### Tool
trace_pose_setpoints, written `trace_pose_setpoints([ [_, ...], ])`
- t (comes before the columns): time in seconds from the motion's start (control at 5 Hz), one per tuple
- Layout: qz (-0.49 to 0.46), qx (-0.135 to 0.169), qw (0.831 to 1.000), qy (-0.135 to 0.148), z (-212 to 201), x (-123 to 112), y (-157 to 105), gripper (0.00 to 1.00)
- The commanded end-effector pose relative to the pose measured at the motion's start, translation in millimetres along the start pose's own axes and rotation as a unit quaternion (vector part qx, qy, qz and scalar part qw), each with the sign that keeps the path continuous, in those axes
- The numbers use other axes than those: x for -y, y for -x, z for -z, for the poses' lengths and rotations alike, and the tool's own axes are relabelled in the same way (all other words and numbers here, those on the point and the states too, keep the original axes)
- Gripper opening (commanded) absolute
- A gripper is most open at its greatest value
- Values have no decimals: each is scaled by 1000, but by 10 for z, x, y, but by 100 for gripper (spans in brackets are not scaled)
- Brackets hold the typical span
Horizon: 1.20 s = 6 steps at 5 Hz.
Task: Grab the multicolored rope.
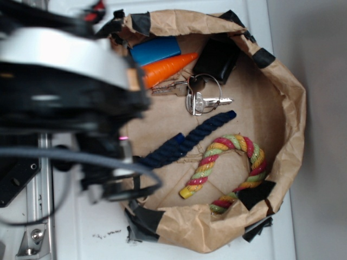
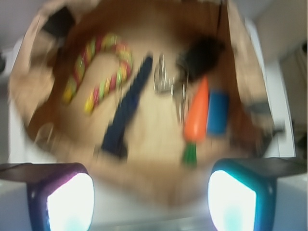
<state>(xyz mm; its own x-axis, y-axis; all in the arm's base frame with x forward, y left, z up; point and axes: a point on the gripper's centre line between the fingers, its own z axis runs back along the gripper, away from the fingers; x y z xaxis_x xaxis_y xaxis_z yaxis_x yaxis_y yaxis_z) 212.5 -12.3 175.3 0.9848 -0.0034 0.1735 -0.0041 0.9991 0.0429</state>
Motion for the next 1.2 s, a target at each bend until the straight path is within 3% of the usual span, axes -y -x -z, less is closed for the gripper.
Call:
trace_pose_setpoints([
  [0.0,28,3,1000,5,848,-81,-621,100],
  [0.2,60,20,998,23,1143,79,-761,100],
  [0.4,100,46,993,51,1161,353,-794,100],
  [0.6,130,64,988,60,1147,515,-787,100],
  [0.8,142,56,987,48,1329,564,-862,100],
  [1.0,142,31,989,34,1529,472,-899,100],
])
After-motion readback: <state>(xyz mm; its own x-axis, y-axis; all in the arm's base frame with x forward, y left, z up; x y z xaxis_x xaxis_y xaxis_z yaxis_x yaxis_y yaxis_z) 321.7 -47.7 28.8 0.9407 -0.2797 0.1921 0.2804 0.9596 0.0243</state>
